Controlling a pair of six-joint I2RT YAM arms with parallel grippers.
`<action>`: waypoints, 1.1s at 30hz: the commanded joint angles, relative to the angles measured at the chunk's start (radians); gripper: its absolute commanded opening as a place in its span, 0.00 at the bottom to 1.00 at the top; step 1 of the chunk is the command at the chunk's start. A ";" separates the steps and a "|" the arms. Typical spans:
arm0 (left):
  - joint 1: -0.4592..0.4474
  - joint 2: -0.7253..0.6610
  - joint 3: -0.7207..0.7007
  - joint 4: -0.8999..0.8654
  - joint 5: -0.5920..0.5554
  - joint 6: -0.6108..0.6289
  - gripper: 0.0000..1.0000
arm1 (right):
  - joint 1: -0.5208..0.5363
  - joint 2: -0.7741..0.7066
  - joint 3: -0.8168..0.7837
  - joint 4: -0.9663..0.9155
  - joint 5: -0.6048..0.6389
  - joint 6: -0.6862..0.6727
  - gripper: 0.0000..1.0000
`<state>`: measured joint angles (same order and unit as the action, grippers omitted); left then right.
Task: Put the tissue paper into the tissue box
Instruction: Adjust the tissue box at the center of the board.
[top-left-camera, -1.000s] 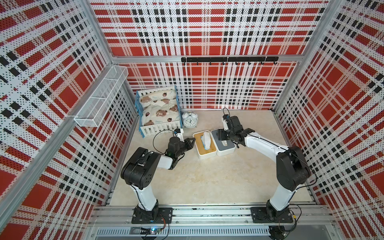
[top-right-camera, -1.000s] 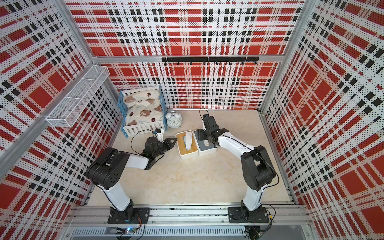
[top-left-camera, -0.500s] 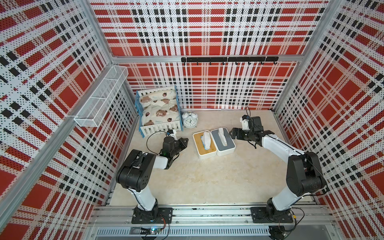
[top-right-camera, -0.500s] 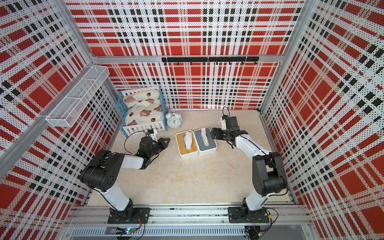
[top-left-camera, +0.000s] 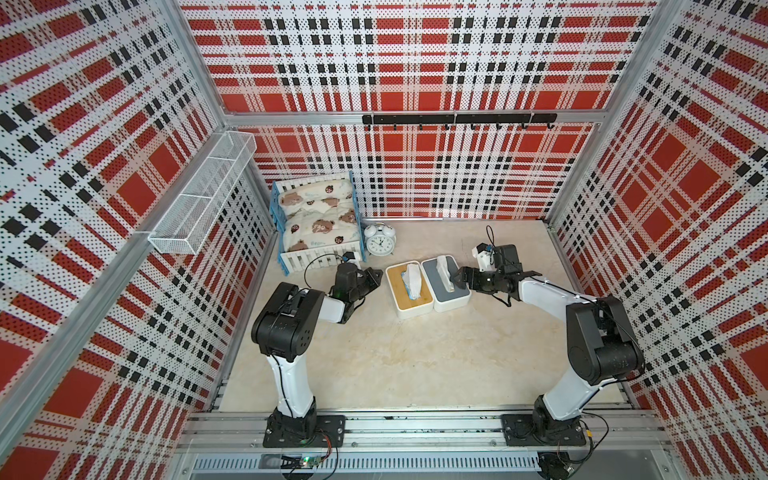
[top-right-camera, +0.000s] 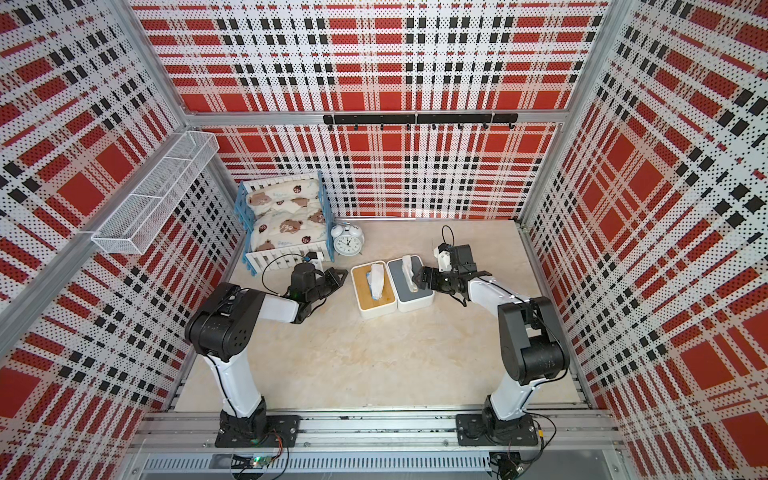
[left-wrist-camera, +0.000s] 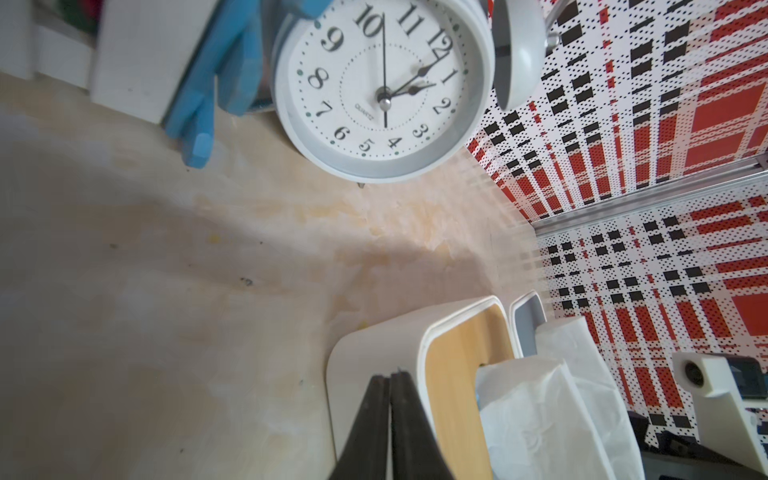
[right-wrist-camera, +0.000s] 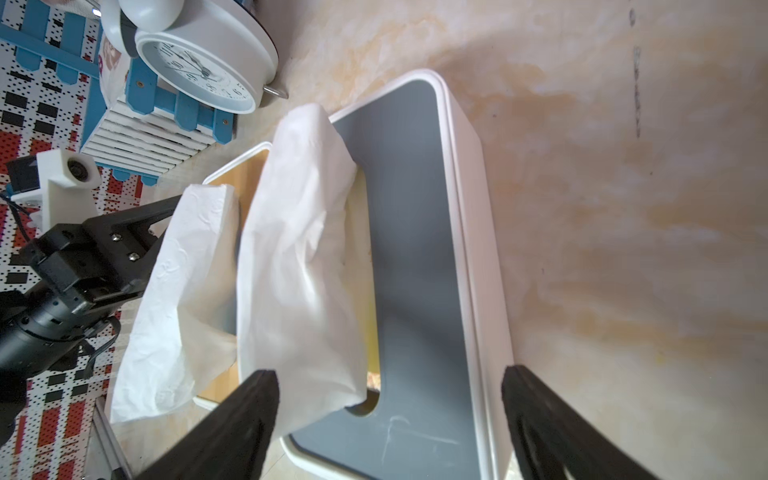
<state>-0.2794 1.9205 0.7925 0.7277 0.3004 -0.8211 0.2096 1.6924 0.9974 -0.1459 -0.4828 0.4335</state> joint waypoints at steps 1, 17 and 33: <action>-0.017 0.020 0.041 -0.019 0.017 0.032 0.11 | 0.017 -0.023 -0.045 0.094 -0.039 0.049 0.90; -0.032 0.083 0.135 -0.067 0.016 0.080 0.11 | 0.156 0.004 -0.077 0.184 0.026 0.105 0.88; 0.048 -0.277 -0.148 -0.067 -0.056 0.071 0.11 | 0.089 -0.169 -0.031 -0.023 0.162 -0.013 0.92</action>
<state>-0.2661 1.7485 0.7074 0.6586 0.2516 -0.7544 0.3321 1.5883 0.9348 -0.1352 -0.3443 0.4553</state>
